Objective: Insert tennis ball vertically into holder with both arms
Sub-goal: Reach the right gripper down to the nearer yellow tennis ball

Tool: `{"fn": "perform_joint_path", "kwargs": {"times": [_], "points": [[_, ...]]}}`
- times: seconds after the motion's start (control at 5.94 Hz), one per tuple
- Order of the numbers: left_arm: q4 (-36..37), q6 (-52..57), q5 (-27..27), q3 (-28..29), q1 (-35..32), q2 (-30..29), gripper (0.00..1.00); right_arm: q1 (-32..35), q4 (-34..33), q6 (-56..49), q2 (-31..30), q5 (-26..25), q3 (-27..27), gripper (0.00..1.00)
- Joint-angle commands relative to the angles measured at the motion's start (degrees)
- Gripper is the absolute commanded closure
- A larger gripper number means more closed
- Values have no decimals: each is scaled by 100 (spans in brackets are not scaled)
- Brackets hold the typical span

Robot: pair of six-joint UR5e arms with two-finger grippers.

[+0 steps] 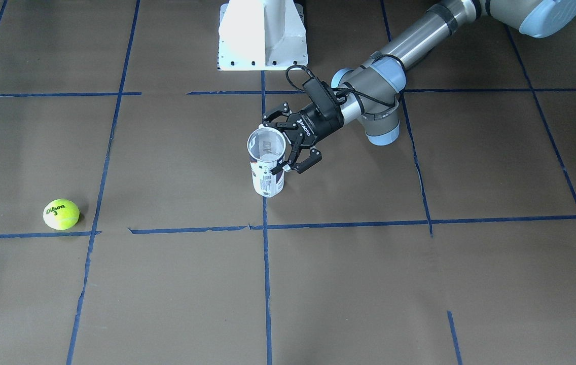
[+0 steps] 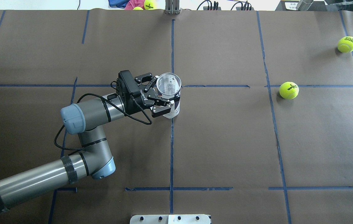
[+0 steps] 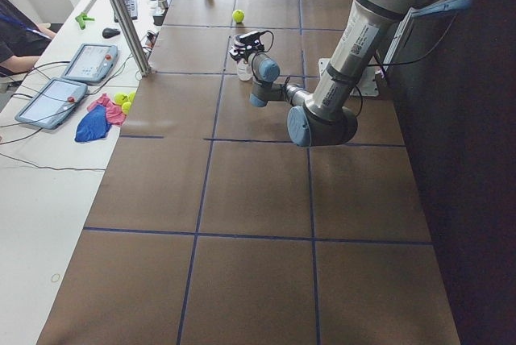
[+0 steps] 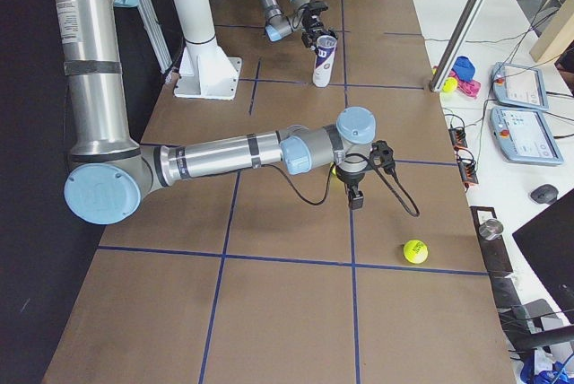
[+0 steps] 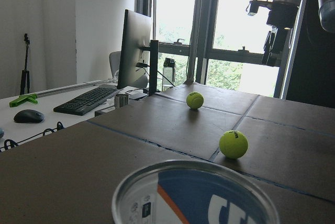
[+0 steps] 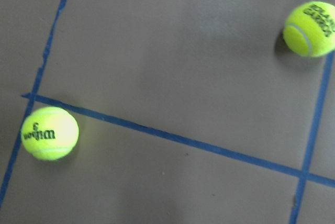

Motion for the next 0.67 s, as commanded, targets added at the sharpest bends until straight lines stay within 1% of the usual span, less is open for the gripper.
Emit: {"fn": "perform_joint_path", "kwargs": {"times": [0.0,0.17,0.34,0.51], "points": [[6,-11,2,-12,-1,-5,10,-812,34,600,723,-267,-283,1],[6,-11,2,-12,-1,-5,10,-1251,17,1081,1135,-703,-355,1],[6,-11,2,-21,-18,-5,10,-1647,95,1530,1209,-899,-373,1],[6,-11,2,-21,-18,-5,10,-1799,96,1552,1236,-1066,-390,1]]}}
